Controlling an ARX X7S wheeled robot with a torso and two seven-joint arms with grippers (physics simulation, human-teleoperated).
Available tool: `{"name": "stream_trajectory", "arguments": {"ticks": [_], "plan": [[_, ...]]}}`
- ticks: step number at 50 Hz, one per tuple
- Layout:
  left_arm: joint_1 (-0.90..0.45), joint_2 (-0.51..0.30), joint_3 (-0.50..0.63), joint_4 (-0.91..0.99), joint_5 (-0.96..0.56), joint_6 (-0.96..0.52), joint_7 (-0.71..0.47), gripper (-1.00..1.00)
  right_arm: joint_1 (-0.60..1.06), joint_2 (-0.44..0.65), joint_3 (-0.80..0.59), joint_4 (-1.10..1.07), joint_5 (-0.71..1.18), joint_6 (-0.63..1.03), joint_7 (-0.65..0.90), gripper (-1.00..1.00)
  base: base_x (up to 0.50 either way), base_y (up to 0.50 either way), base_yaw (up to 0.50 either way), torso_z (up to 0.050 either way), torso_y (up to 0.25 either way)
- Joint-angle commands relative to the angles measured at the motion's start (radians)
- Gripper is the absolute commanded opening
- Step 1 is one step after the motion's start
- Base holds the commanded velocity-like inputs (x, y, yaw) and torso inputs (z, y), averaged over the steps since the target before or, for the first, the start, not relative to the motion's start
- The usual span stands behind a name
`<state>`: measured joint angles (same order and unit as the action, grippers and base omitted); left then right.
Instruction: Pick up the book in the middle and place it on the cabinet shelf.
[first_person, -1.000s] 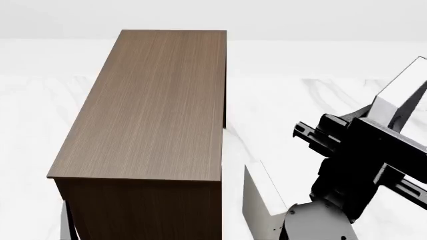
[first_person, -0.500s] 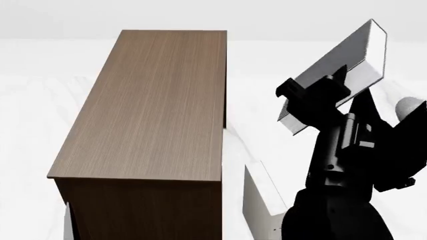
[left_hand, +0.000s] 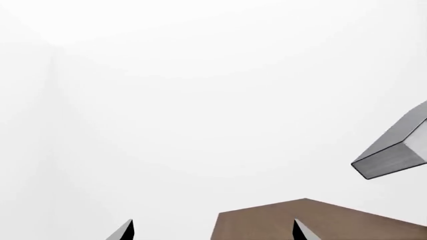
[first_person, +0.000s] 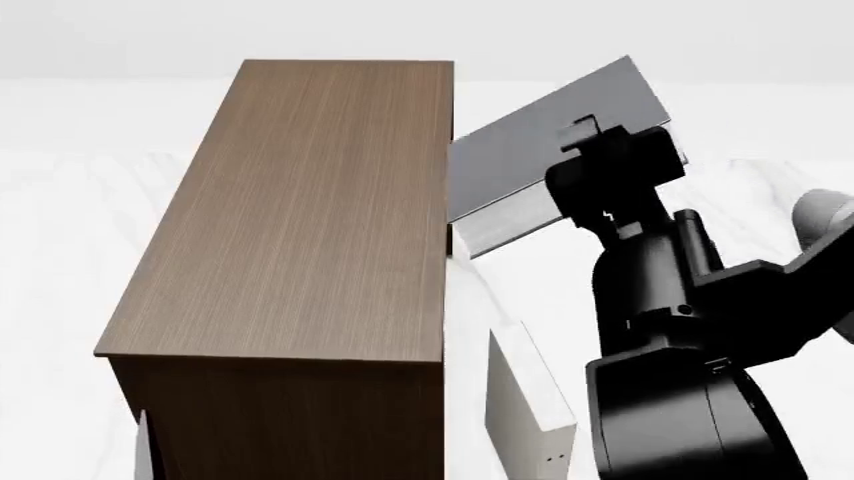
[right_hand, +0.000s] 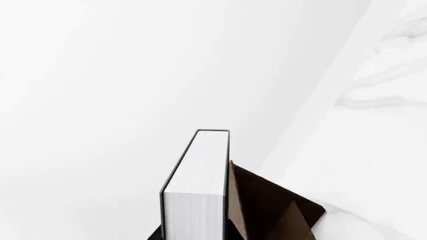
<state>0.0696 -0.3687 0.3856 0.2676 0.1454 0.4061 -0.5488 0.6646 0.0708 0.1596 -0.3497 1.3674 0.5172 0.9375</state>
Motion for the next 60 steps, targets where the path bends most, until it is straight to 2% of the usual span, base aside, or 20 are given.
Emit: {"name": "stream_trajectory", "arguments": {"ticks": [1,10,29,47,60], "plan": [[0.004,0.015,-0.019,0.007,0.013,-0.004,0.024,1.0,0.005,-0.038,-0.008,-0.042,0.149,0.002,0.009,-1.0,0.0,0.0,0.0,0.0,0.0],[0.001,0.012,-0.017,0.002,0.011,0.0,0.022,1.0,-0.005,-0.042,-0.051,-0.061,0.213,-0.026,0.025,-1.0,0.0,0.0,0.0,0.0,0.001],[-0.004,0.006,-0.021,0.015,0.005,-0.027,0.02,1.0,0.061,-0.046,-0.065,-0.034,0.366,-0.252,0.043,-1.0,0.0,0.0,0.0,0.001,0.002],[-0.002,0.002,-0.007,0.006,0.005,-0.016,0.019,1.0,0.021,-0.044,-0.268,-0.066,0.359,-0.264,0.044,-1.0,0.0,0.0,0.0,0.0,0.002],[-0.004,-0.001,-0.001,-0.007,0.007,-0.005,0.016,1.0,0.031,-0.035,-0.336,-0.095,0.379,-0.313,0.04,-1.0,0.0,0.0,0.0,0.0,0.002]]}}
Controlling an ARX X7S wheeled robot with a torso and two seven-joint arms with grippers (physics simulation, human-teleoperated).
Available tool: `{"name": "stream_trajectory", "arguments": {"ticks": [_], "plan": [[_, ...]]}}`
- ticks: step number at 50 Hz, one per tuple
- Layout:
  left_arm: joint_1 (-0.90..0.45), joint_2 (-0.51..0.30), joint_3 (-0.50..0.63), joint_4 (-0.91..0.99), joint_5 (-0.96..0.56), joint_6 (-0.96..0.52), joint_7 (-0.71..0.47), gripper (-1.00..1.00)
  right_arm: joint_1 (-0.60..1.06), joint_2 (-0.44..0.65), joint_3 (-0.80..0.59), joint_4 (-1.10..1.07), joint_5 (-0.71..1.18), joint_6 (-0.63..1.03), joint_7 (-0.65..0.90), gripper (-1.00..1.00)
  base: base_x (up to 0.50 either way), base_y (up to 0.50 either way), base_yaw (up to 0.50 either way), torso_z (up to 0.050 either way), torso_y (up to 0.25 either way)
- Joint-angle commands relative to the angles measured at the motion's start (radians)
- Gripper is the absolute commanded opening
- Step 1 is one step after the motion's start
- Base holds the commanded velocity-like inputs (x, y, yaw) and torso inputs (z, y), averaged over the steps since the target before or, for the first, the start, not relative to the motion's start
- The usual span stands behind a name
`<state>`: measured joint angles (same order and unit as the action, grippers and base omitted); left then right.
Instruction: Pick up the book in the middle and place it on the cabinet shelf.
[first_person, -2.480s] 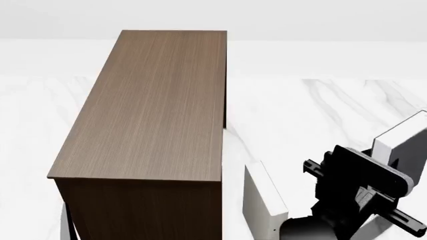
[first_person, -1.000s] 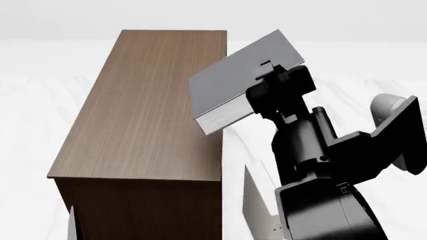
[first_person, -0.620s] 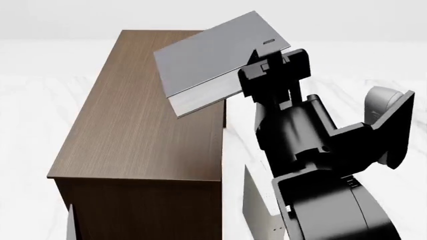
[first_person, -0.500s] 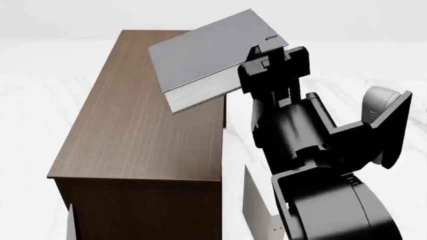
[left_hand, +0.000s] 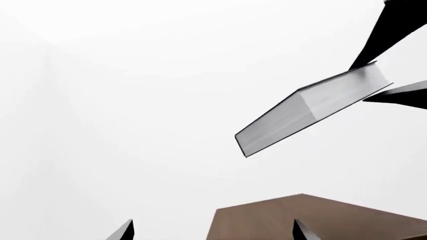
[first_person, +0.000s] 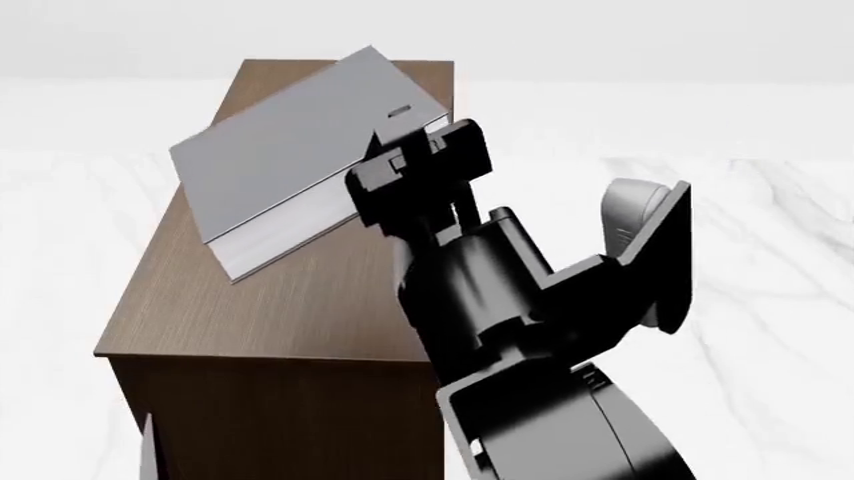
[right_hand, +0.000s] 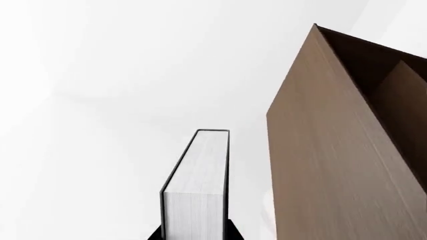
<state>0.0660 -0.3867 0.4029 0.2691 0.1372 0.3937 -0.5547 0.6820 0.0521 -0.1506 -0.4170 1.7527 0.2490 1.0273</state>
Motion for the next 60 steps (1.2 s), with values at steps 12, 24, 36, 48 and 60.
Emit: {"name": "stream_trajectory", "arguments": {"ticks": [12,24,36,48,60], "plan": [[-0.014,0.021,-0.007,-0.078,0.018,0.06,0.01,1.0,-0.004,0.005,-0.085,-0.014,-0.024,-0.058,-0.062,-1.0,0.0,0.0,0.0,0.0,0.001],[-0.024,0.022,-0.003,-0.111,0.017,0.08,0.002,1.0,0.004,0.016,-0.118,0.046,-0.063,-0.079,-0.099,-1.0,0.0,0.0,0.0,0.001,0.002],[-0.024,0.019,-0.008,-0.096,0.011,0.066,-0.002,1.0,0.027,0.017,-0.151,0.062,-0.078,-0.094,-0.103,-1.0,0.0,0.0,0.0,0.0,0.001],[-0.027,0.017,-0.004,-0.105,0.007,0.072,-0.003,1.0,0.068,0.011,-0.176,0.093,-0.085,-0.116,-0.109,-1.0,0.0,0.0,0.0,0.0,0.002],[-0.028,0.017,0.005,-0.126,0.012,0.091,-0.009,1.0,0.093,0.012,-0.201,0.144,-0.104,-0.142,-0.132,-1.0,0.0,0.0,0.0,0.001,0.002]]}}
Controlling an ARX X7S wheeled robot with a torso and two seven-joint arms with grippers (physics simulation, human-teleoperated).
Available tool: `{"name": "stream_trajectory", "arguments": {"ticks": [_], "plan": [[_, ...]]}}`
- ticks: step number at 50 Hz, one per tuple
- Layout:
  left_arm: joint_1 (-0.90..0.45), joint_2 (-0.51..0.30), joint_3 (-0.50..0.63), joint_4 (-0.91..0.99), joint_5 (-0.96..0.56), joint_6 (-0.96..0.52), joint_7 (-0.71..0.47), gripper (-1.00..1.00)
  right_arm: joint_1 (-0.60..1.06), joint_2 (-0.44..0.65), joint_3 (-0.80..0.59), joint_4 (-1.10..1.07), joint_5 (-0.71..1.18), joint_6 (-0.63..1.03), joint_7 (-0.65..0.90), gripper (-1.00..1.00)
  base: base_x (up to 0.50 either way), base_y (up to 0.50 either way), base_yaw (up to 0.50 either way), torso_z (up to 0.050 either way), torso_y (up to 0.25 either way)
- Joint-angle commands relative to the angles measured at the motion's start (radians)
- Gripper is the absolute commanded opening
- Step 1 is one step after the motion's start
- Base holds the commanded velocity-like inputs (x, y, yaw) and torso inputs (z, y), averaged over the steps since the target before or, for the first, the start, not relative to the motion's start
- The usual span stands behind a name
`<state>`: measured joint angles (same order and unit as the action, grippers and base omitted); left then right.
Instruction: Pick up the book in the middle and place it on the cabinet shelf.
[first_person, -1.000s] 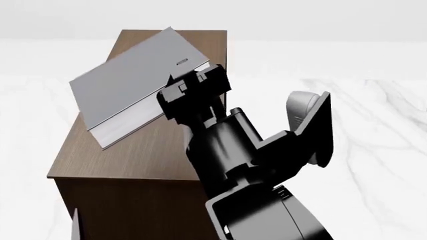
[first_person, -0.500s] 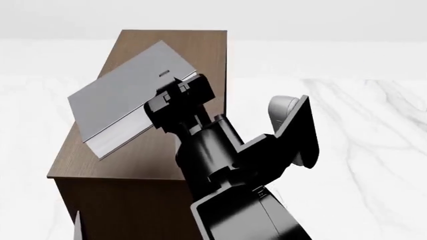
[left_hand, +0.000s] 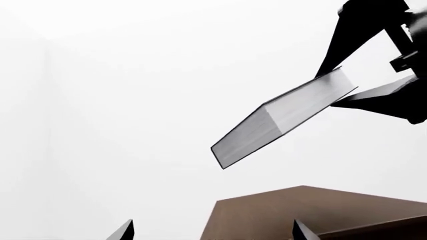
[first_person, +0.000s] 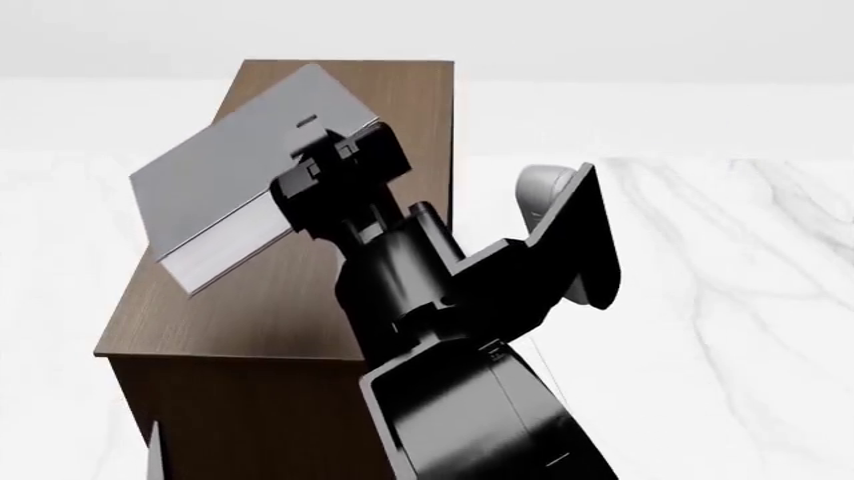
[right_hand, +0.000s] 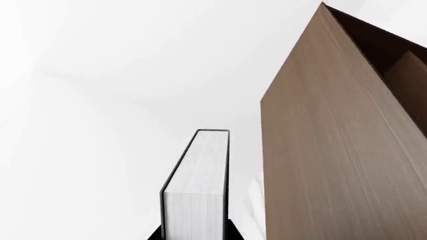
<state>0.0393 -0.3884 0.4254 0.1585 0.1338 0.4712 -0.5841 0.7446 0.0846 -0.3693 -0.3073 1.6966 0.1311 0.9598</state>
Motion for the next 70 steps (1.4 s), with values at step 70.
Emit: {"name": "stream_trajectory", "arguments": {"ticks": [70], "plan": [[0.0,0.003,-0.01,0.024,-0.002,-0.024,0.013,1.0,0.097,0.003,-0.13,0.204,-0.132,-0.099,-0.103,-1.0,0.0,0.0,0.0,0.0,0.001]]}}
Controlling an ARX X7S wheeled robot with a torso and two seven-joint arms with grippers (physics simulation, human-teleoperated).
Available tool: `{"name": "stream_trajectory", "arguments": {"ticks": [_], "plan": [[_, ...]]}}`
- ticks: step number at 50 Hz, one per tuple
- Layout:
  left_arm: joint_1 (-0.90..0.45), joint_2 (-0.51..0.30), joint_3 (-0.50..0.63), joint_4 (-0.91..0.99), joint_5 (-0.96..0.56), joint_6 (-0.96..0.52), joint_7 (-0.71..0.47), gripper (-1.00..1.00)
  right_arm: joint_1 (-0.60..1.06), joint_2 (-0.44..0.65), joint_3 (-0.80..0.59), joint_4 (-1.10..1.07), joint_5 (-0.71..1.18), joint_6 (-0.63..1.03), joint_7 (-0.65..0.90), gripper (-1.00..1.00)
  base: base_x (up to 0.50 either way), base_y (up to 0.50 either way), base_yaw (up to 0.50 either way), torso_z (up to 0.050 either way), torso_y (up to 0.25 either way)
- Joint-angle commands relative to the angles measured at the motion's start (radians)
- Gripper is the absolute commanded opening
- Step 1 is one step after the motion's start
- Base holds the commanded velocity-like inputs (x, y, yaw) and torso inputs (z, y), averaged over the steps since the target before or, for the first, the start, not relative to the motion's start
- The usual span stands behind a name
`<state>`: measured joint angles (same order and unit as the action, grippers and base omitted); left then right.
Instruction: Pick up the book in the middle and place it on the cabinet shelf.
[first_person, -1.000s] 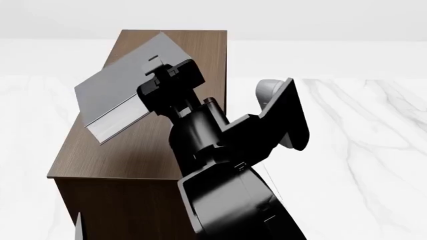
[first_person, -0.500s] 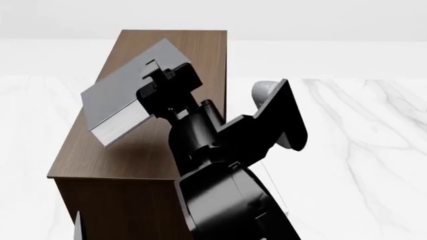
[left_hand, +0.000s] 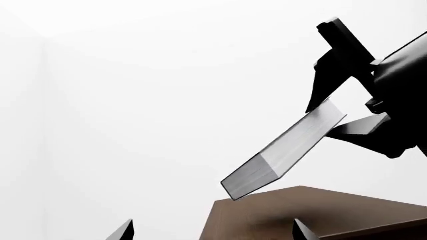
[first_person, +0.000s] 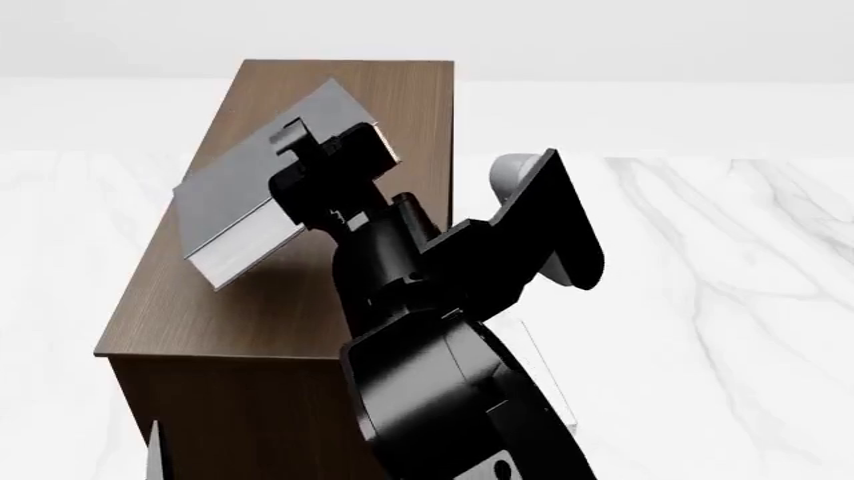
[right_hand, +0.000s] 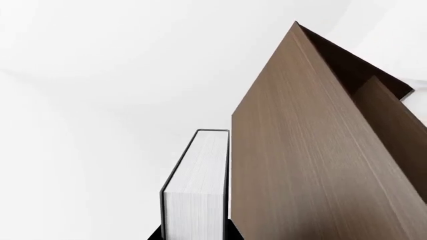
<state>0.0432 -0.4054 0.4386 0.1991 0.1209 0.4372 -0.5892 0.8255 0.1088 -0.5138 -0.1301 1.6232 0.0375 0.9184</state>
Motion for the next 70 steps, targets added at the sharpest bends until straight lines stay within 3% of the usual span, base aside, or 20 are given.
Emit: {"name": "stream_trajectory", "arguments": {"ticks": [1,59,60,70], "plan": [[-0.004,0.02,-0.023,-0.016,0.01,0.009,0.018,1.0,0.016,-0.021,0.013,0.029,-0.06,-0.006,-0.062,-1.0,0.0,0.0,0.0,0.0,0.0],[0.004,0.006,-0.013,0.035,-0.01,-0.039,0.019,1.0,-0.022,0.086,-0.112,0.091,-0.134,0.029,-0.097,-1.0,0.0,0.0,0.0,0.0,0.001],[0.004,0.006,-0.013,0.035,-0.01,-0.04,0.02,1.0,-0.023,0.088,-0.114,0.092,-0.137,0.029,-0.099,1.0,0.0,0.0,0.0,0.0,0.0],[0.005,0.004,-0.011,0.046,-0.011,-0.05,0.019,1.0,-0.017,0.101,-0.136,0.137,-0.198,0.018,-0.141,1.0,0.0,0.0,0.0,0.0,0.0]]}}
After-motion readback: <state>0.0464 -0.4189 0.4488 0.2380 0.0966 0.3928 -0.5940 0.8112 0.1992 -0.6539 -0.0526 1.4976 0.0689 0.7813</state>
